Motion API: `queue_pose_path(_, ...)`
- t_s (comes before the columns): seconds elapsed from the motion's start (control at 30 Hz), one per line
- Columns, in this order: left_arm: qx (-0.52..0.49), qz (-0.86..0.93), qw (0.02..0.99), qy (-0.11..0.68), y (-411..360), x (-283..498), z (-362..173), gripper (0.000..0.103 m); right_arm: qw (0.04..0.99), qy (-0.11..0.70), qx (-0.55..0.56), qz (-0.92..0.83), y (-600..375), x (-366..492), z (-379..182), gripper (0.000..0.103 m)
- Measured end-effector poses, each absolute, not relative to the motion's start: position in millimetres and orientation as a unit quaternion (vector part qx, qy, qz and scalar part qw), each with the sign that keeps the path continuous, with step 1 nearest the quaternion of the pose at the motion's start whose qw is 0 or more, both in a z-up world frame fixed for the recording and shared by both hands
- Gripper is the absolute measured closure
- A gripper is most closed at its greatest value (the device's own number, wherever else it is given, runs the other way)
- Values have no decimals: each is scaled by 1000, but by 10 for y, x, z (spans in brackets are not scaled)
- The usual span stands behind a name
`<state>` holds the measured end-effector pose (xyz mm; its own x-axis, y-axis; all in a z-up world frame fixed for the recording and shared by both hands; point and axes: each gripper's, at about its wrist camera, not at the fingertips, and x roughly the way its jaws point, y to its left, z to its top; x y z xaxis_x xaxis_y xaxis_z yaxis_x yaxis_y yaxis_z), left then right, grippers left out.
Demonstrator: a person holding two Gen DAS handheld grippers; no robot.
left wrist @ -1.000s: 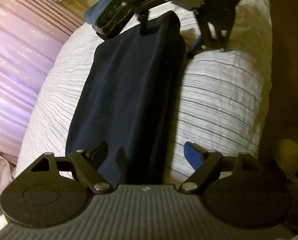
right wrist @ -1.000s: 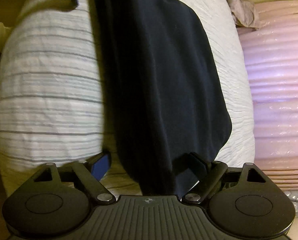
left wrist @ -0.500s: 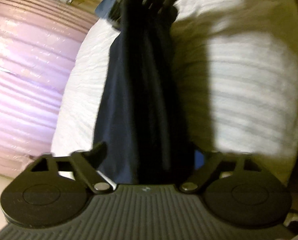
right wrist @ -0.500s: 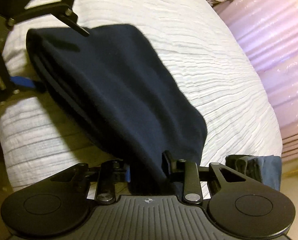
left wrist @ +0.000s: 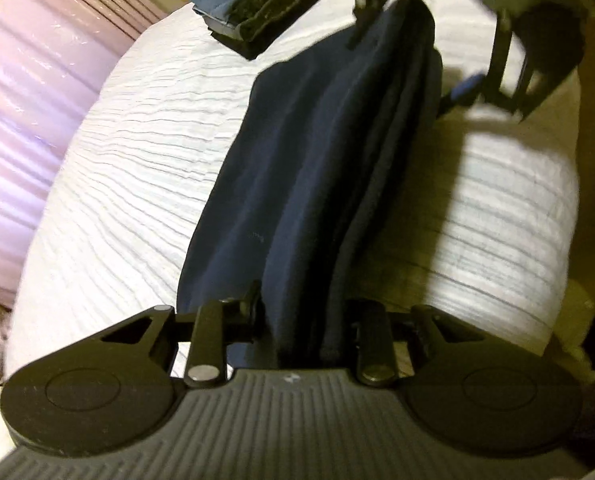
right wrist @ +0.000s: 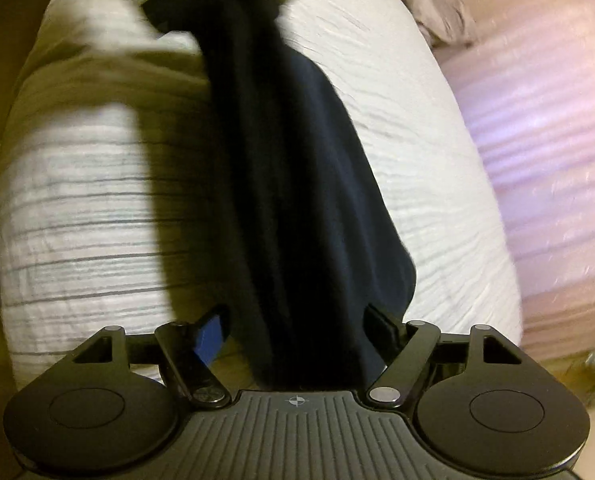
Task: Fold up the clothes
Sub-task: 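Lift the folded navy garment with both grippers toward the folded stack, then carry the hanging navy garment with both grippers over the folded stack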
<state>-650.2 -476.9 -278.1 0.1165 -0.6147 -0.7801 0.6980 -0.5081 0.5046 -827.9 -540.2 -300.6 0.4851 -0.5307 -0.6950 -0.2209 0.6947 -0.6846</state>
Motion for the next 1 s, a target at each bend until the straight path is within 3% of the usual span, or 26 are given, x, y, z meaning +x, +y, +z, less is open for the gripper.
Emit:
queue_pose_path(0.1, 561, -670, 485, 36, -4796, -6443, -2724, 76, 767, 502, -386, -105, -5461, -8180, -3058, 30)
queue_pose_path(0.13, 565, -670, 481, 32, -4754, -6421, -2709, 75, 767, 509, -377, -104, -5507, -8145, -3037, 43)
queue_pose_path(0.17, 570, -669, 477, 24, -4711, -6419, -2702, 75, 767, 517, -365, -101, -5553, -8111, -3009, 64)
queue_pose_path(0.27, 594, -662, 456, -1, -4687, -6449, -2695, 74, 777, 526, -333, -99, -5617, -8060, -2797, 73)
queue_pose_path(0.73, 626, -669, 386, -108, -4820, -6110, -1980, 78, 785, 559, -243, -109, -5550, -7761, -1515, 79)
queue_pose_path(1.0, 619, -678, 367, -151, -4792, -6128, -1533, 78, 780, 560, -228, -159, -5455, -7742, -1096, 79)
